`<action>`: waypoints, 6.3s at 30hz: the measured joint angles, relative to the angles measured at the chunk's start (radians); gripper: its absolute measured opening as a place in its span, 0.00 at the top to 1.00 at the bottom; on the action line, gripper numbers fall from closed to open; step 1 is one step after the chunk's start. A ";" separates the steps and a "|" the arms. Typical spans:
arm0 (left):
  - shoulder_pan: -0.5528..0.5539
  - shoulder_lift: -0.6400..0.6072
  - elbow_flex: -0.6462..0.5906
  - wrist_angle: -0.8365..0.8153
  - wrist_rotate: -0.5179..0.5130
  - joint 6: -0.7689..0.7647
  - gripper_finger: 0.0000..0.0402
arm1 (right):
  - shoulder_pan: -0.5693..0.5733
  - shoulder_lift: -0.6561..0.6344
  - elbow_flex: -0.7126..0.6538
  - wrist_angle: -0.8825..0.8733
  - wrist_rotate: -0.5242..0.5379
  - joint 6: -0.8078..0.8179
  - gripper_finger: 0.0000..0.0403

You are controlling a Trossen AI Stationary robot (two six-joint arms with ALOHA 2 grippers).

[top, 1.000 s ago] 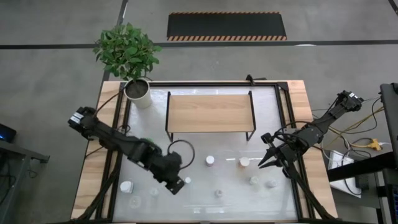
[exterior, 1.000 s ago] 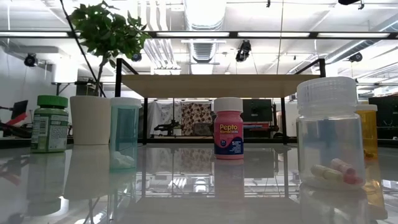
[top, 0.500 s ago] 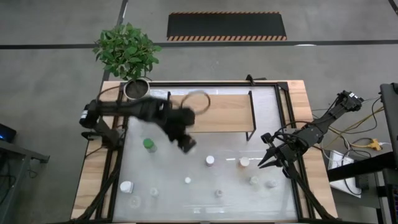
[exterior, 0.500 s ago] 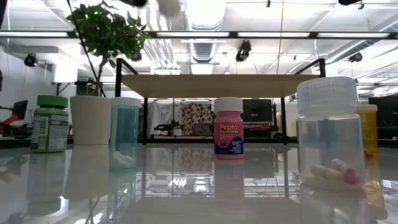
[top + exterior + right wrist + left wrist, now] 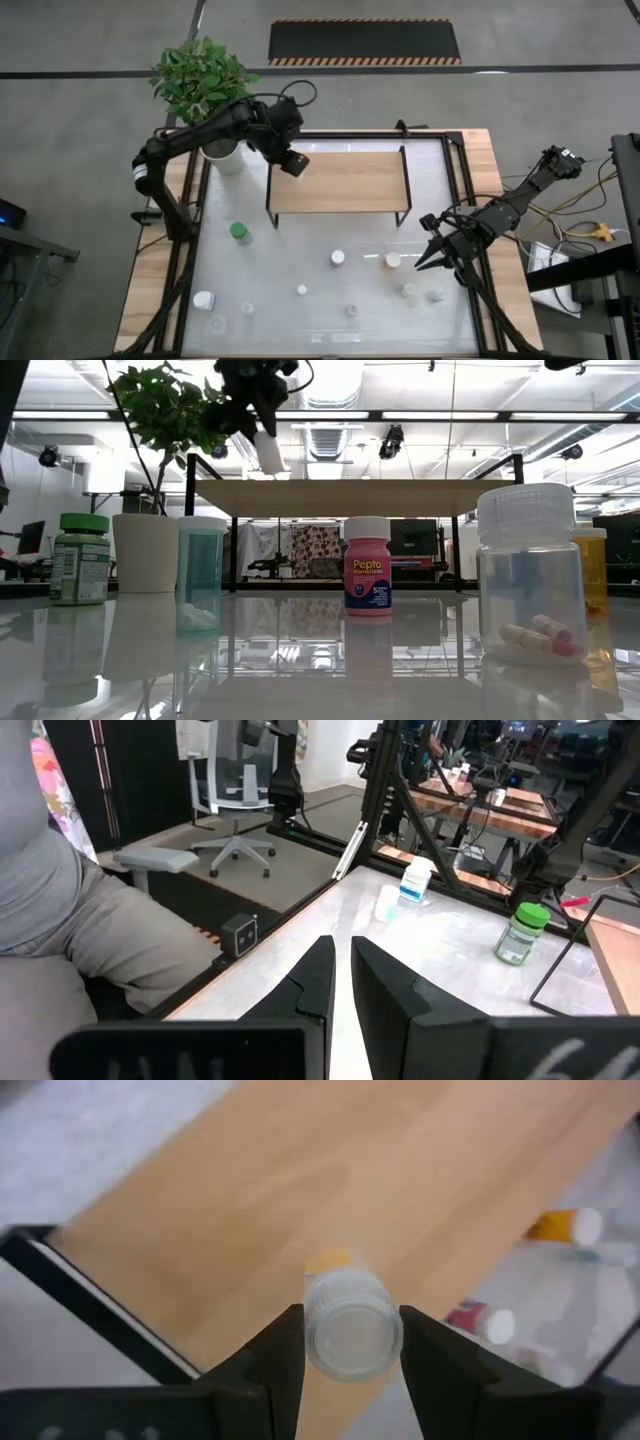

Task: Pick and place medicine bottles onto shelf by color
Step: Put the transparent pill bottle on the shelf, then put the pink pill bottle on the shelf

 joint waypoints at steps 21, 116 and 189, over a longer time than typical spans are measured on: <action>-0.036 0.051 -0.013 -0.001 -0.113 0.022 0.69 | 0.000 0.000 0.000 -0.011 0.000 0.014 0.93; -0.083 0.051 -0.013 -0.025 -0.231 0.182 0.99 | 0.000 0.000 0.005 -0.014 0.000 0.032 0.93; -0.978 -0.607 -1.092 1.483 -0.599 0.913 0.99 | -0.011 1.040 0.933 -0.655 0.444 0.792 0.51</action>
